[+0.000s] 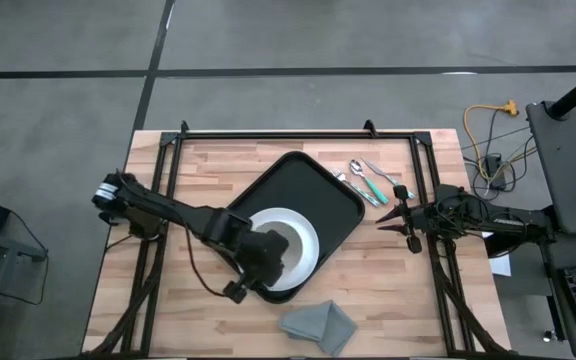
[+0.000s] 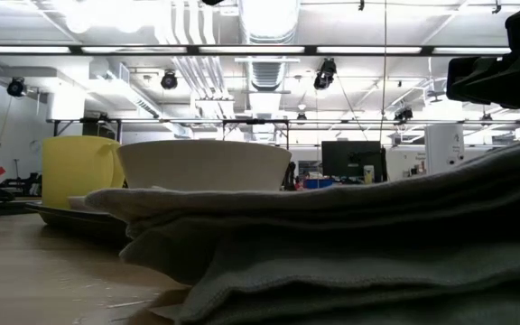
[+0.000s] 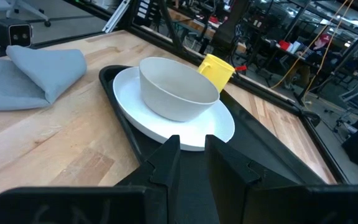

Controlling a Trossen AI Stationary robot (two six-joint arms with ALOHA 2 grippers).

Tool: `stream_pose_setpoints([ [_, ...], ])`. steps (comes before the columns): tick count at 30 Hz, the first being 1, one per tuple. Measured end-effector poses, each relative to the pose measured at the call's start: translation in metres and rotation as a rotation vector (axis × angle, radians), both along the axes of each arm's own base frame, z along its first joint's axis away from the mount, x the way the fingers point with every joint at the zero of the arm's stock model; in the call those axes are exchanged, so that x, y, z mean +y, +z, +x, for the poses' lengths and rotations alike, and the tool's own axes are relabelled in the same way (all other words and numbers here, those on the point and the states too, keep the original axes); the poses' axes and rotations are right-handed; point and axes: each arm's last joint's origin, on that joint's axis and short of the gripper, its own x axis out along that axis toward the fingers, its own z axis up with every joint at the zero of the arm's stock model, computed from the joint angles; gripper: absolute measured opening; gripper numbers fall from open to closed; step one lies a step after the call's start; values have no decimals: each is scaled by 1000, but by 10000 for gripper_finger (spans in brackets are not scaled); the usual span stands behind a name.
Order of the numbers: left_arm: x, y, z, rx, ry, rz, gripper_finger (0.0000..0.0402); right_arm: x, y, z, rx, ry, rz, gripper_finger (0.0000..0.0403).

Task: Set up tray
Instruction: Adjust the yellow mug on the black serving tray

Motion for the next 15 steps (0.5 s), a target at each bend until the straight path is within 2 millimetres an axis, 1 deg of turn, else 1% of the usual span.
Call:
stream_pose_setpoints([
  [3,5,1,-15,-66,7,-25,101,0,0,0,0,0,0,68],
  [6,12,3,-34,-166,6,-59,101,0,0,0,0,0,-1,68],
  [9,20,3,-57,-256,8,-86,101,0,0,0,0,0,-1,68],
  [15,38,4,-112,-414,16,-133,101,0,0,0,0,0,0,68],
])
